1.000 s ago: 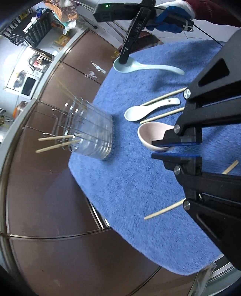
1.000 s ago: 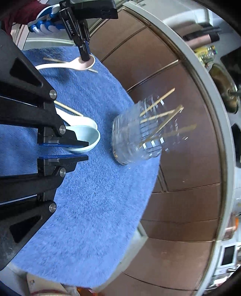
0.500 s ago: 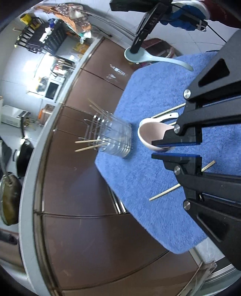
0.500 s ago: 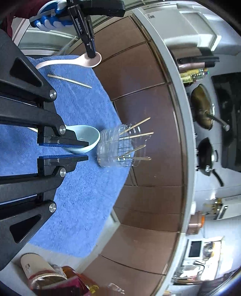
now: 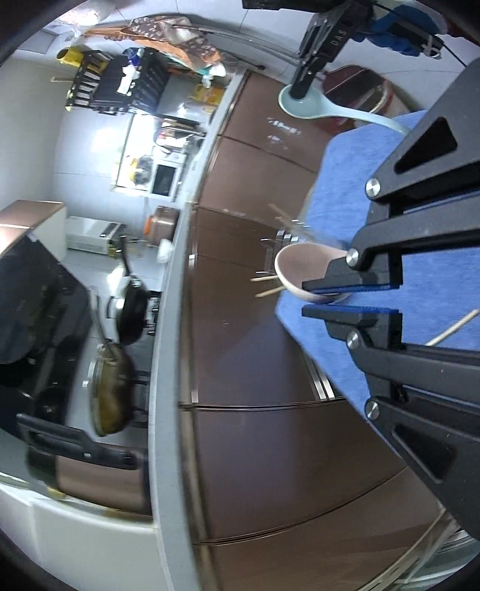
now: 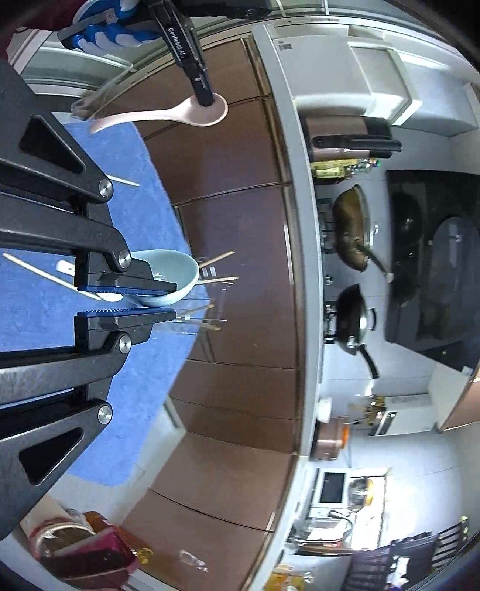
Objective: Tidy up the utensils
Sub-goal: 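Lift the pink spoon with the left tool while the right tool lifts the pale blue spoon, then lower the pink spoon into the holder and open the left tool while the right tool releases its spoon, then withdraw both tools from the holder back above the remaining utensils, then lower the left tool toward a chopstick beside the white spoon while the right tool lowers toward another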
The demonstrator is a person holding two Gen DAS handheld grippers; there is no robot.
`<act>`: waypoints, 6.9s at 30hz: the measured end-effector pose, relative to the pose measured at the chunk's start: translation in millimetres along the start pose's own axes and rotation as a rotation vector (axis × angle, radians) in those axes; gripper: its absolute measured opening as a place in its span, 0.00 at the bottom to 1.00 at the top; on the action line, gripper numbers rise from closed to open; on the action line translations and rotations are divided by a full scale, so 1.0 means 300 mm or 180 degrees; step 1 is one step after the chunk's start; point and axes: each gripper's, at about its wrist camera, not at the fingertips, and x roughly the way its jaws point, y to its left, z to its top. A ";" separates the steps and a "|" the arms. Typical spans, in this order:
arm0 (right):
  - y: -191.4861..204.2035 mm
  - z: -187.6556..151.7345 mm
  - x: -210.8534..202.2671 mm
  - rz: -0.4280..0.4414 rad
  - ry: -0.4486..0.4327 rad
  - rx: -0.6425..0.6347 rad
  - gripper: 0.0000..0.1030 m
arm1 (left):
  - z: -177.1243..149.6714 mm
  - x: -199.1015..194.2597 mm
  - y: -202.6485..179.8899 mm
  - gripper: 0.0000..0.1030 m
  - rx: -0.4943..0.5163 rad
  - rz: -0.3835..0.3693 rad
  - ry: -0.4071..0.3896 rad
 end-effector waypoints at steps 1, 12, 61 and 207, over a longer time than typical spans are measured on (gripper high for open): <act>0.002 0.019 0.007 -0.0005 -0.0031 -0.0008 0.06 | 0.022 0.007 -0.002 0.05 -0.0004 0.0010 -0.0045; -0.016 0.249 0.173 -0.0204 -0.0526 -0.0051 0.06 | 0.227 0.241 -0.049 0.05 -0.0008 0.0244 -0.0446; -0.197 0.117 0.779 -0.0448 -0.0552 0.0062 0.34 | -0.006 0.847 -0.202 0.37 0.0321 0.0903 -0.0867; -0.072 -0.393 0.953 0.0691 0.2390 0.0388 0.17 | -0.473 0.962 -0.086 0.11 -0.0362 -0.0736 0.2990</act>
